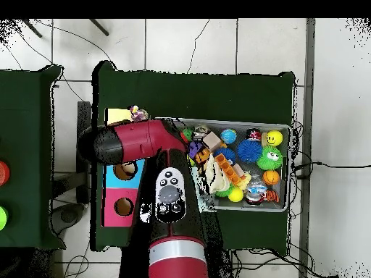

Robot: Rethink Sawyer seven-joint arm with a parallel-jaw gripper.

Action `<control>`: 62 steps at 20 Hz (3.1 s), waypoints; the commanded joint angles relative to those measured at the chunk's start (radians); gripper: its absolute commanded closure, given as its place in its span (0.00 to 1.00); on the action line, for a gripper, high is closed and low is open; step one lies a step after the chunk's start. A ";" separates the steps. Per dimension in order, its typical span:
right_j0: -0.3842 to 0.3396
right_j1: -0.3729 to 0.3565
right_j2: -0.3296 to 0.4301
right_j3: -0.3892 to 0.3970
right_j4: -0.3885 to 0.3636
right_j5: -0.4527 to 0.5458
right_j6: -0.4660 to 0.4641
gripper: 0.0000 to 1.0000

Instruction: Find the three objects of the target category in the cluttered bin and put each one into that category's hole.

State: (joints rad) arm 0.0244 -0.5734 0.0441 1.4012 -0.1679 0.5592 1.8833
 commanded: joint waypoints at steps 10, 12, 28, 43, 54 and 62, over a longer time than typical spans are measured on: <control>-0.018 0.042 0.133 0.076 -0.055 0.049 -0.062 1.00; -0.019 0.057 0.134 0.063 -0.062 0.044 -0.064 1.00; -0.044 0.205 0.159 -0.078 -0.091 0.045 -0.114 1.00; -0.024 0.243 0.134 -0.130 -0.093 -0.008 -0.057 1.00; -0.023 0.214 0.124 -0.083 -0.085 -0.093 0.008 1.00; -0.033 0.191 0.137 -0.059 -0.067 -0.062 -0.002 1.00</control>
State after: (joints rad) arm 0.0146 -0.4068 0.1198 1.2693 -0.1858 0.5448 1.8833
